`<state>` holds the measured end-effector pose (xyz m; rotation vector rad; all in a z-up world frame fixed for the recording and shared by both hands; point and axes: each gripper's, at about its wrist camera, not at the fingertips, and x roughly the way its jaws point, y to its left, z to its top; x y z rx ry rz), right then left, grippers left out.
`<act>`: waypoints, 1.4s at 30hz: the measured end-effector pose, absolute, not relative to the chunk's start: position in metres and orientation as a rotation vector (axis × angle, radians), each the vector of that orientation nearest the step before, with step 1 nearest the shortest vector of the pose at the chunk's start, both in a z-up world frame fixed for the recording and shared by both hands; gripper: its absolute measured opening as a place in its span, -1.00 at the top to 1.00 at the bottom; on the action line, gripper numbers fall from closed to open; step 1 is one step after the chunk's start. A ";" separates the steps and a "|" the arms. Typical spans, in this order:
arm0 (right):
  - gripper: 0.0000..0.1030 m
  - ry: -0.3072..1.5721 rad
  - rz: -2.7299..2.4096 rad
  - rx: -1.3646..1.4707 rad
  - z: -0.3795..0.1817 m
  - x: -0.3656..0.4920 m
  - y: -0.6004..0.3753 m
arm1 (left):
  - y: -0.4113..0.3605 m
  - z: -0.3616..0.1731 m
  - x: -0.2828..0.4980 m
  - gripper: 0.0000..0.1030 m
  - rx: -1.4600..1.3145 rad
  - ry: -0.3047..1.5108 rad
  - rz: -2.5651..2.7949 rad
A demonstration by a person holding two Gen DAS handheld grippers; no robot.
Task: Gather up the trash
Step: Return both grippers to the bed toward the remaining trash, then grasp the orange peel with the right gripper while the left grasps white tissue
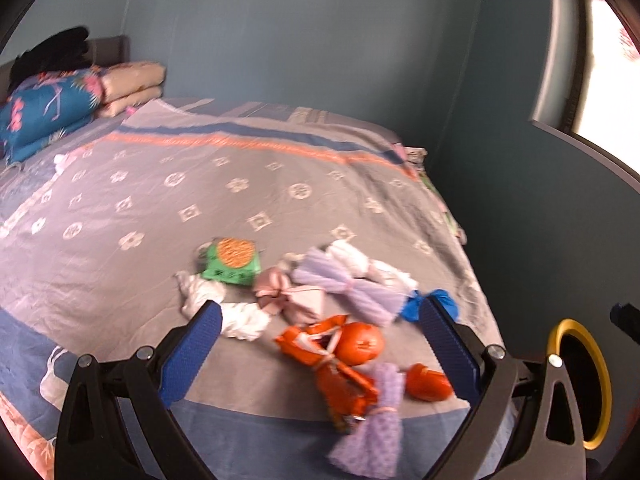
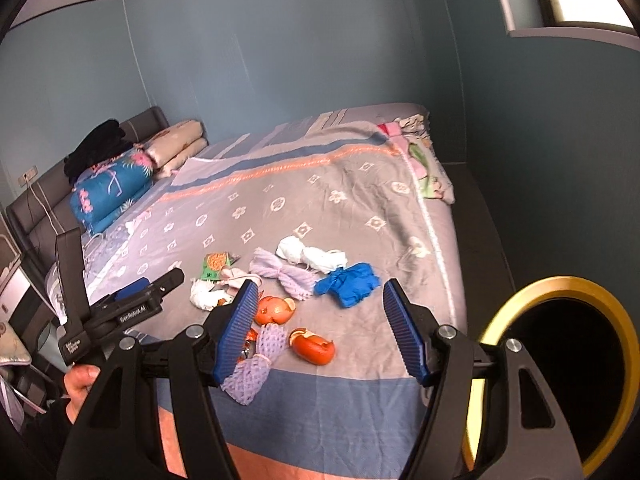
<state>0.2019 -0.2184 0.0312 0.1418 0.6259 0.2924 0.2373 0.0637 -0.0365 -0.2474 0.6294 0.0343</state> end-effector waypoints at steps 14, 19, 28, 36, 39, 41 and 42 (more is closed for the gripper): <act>-0.22 0.762 0.338 0.030 -0.048 0.259 -0.158 | 0.135 -0.096 0.275 -0.84 -0.326 0.710 0.174; -0.22 0.830 0.335 -0.032 -0.078 0.272 -0.142 | 0.150 -0.119 0.287 -0.85 -0.339 0.741 0.201; -0.22 0.945 0.294 -0.022 -0.115 0.294 -0.144 | 0.166 -0.150 0.310 -0.84 -0.377 0.803 0.225; -0.06 1.020 0.286 -0.045 -0.136 0.299 -0.140 | 0.159 -0.163 0.325 -0.53 -0.376 0.830 0.192; 0.02 1.031 0.301 -0.072 -0.140 0.299 -0.134 | 0.153 -0.166 0.326 -0.23 -0.368 0.842 0.178; 0.08 1.031 0.311 -0.080 -0.141 0.300 -0.131 | 0.151 -0.166 0.327 0.16 -0.371 0.846 0.160; 0.11 1.029 0.316 -0.082 -0.142 0.300 -0.130 | 0.151 -0.166 0.326 0.21 -0.377 0.847 0.154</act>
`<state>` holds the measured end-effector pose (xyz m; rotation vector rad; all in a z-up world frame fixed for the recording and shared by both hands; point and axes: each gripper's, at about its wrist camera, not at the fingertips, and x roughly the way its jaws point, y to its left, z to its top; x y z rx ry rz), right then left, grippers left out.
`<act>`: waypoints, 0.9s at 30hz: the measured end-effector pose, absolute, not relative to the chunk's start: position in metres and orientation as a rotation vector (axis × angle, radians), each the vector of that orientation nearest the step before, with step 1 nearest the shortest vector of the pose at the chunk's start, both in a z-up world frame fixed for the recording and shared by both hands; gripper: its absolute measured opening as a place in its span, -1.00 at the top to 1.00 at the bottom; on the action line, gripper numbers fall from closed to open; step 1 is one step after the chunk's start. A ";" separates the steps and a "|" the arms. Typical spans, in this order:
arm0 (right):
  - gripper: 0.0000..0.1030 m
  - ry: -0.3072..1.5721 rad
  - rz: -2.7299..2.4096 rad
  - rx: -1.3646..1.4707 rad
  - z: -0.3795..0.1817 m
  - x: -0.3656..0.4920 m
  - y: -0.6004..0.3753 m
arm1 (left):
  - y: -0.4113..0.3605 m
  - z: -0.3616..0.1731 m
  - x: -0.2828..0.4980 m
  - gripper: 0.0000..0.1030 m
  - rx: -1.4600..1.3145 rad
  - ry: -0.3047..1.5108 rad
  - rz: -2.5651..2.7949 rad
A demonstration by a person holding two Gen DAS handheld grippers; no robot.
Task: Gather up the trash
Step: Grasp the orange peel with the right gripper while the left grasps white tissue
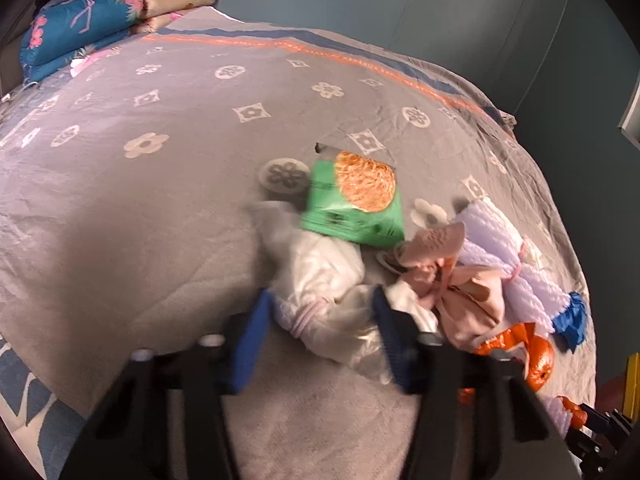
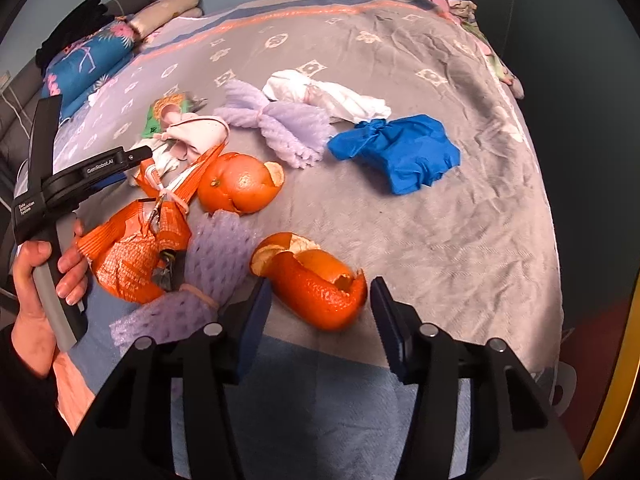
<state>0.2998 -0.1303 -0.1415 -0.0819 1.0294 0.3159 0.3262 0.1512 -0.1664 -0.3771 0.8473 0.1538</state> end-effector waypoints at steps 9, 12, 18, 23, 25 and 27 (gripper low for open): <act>0.34 1.009 0.316 -0.159 -0.142 0.294 -0.119 | 0.142 -0.161 0.319 0.46 -0.366 0.814 0.137; 0.42 0.993 0.315 -0.163 -0.138 0.291 -0.119 | 0.144 -0.155 0.312 0.47 -0.388 0.795 0.127; 0.46 0.942 0.332 -0.150 -0.123 0.281 -0.121 | 0.150 -0.134 0.293 0.47 -0.406 0.725 0.145; 0.46 0.835 0.343 -0.127 -0.095 0.267 -0.127 | 0.157 -0.115 0.268 0.47 -0.414 0.665 0.165; 0.46 0.813 0.350 -0.118 -0.087 0.263 -0.130 | 0.160 -0.107 0.260 0.47 -0.424 0.644 0.165; 0.46 0.800 0.360 -0.095 -0.080 0.259 -0.134 | 0.160 -0.098 0.251 0.47 -0.426 0.621 0.165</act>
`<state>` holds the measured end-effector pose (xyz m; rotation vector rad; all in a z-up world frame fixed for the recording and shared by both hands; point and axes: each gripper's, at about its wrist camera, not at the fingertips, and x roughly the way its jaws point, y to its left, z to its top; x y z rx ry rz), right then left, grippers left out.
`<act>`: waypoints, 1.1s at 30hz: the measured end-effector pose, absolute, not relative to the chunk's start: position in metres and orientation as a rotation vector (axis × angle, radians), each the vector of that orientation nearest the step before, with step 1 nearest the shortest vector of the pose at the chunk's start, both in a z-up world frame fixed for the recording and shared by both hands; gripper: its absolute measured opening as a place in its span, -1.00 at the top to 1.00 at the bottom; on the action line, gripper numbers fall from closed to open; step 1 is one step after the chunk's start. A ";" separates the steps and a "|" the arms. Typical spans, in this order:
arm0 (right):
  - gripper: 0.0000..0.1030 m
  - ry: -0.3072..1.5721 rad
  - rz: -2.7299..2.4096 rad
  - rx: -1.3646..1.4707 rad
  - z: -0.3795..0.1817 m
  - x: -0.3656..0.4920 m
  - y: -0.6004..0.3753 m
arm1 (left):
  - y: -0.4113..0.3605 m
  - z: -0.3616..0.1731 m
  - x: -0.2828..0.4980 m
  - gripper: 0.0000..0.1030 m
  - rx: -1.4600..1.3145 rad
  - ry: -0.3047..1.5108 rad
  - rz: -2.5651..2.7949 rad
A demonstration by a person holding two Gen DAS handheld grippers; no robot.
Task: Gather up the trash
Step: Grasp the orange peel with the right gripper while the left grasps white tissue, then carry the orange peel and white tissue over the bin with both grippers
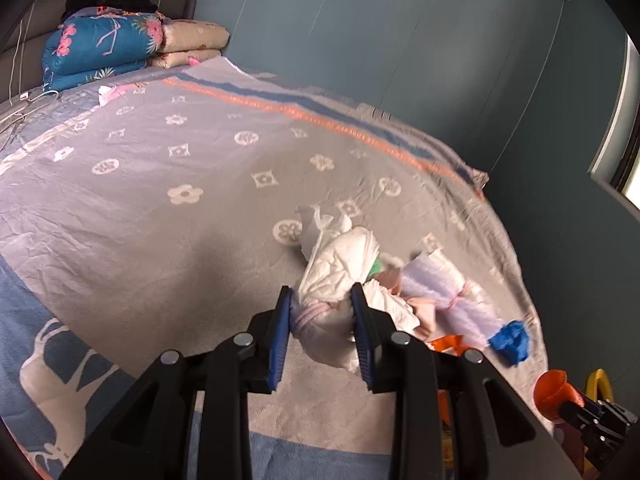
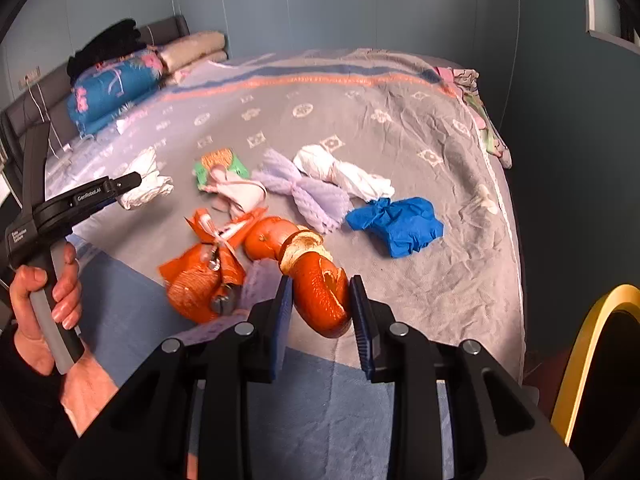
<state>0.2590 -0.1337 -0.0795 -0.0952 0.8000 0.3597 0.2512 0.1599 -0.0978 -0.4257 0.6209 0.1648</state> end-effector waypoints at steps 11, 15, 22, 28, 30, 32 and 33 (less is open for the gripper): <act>0.46 0.729 0.382 -0.055 -0.054 0.239 -0.144 | 0.135 -0.076 0.216 0.47 -0.368 0.597 0.173; 0.45 0.675 0.381 -0.050 -0.040 0.230 -0.151 | 0.123 -0.059 0.205 0.47 -0.368 0.595 0.128; 0.45 0.612 0.378 -0.010 -0.006 0.220 -0.163 | 0.097 -0.026 0.180 0.47 -0.302 0.590 0.091; 0.45 0.560 0.392 0.013 0.027 0.199 -0.175 | 0.077 0.005 0.157 0.46 -0.268 0.566 0.043; 0.45 0.548 0.385 0.016 0.034 0.189 -0.180 | 0.069 0.015 0.149 0.46 -0.254 0.553 0.029; 0.45 0.547 0.375 0.017 0.041 0.180 -0.186 | 0.061 0.023 0.143 0.46 -0.244 0.538 0.007; 0.45 0.553 0.369 0.024 0.044 0.176 -0.190 | 0.058 0.025 0.141 0.46 -0.241 0.535 -0.001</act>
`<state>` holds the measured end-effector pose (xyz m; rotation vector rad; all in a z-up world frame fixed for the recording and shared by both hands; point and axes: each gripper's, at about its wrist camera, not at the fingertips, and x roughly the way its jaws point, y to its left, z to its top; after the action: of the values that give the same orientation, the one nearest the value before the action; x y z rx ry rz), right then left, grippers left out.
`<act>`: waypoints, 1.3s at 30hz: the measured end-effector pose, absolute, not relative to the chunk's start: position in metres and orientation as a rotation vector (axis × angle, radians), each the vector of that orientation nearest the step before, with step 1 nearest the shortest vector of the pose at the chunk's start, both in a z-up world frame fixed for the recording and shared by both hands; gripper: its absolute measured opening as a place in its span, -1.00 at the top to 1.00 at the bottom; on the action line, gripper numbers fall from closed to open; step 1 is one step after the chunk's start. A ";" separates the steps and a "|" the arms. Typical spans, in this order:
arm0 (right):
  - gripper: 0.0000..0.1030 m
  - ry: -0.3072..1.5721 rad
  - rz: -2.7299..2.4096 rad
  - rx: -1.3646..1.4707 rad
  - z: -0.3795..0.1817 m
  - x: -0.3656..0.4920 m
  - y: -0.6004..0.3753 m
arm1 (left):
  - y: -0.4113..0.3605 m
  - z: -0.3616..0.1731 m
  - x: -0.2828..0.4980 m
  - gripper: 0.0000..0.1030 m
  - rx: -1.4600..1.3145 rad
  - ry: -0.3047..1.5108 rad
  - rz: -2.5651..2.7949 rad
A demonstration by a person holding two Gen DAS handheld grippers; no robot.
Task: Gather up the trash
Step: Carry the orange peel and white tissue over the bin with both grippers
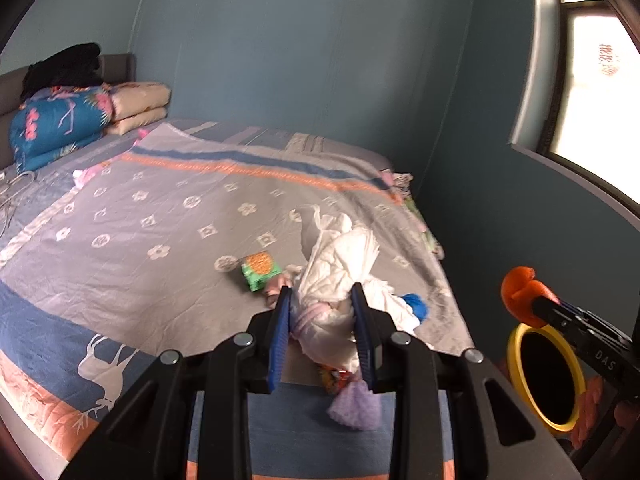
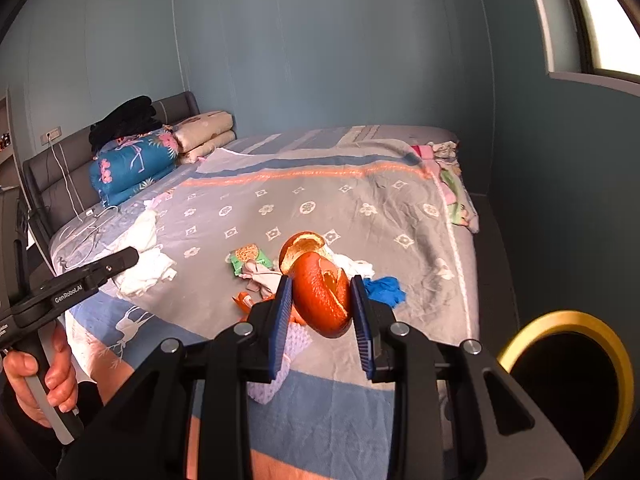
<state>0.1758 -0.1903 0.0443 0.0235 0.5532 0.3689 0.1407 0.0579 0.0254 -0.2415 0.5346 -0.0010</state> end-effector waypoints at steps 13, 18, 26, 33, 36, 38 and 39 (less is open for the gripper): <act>0.44 0.527 0.264 0.026 0.088 0.138 -0.248 | -0.001 0.047 0.127 0.46 -0.208 0.512 -0.172; 0.44 0.520 0.218 0.057 0.092 0.136 -0.274 | -0.026 0.050 0.131 0.46 -0.177 0.517 -0.218; 0.44 0.511 0.152 0.096 0.098 0.130 -0.315 | -0.065 0.052 0.148 0.46 -0.148 0.551 -0.310; 0.43 0.493 0.087 0.124 0.101 0.125 -0.349 | -0.111 0.052 0.167 0.45 -0.139 0.593 -0.408; 0.43 0.492 0.061 0.144 0.099 0.124 -0.365 | -0.132 0.049 0.174 0.45 -0.137 0.606 -0.449; 0.43 0.495 0.039 0.166 0.097 0.125 -0.379 | -0.143 0.045 0.178 0.45 -0.154 0.622 -0.476; 0.42 0.497 0.033 0.173 0.095 0.125 -0.383 | -0.148 0.043 0.180 0.45 -0.159 0.629 -0.486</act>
<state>0.1248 -0.3831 0.0952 0.1726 0.4974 0.0332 0.1799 -0.1477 0.0431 -0.1589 0.6285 -0.4860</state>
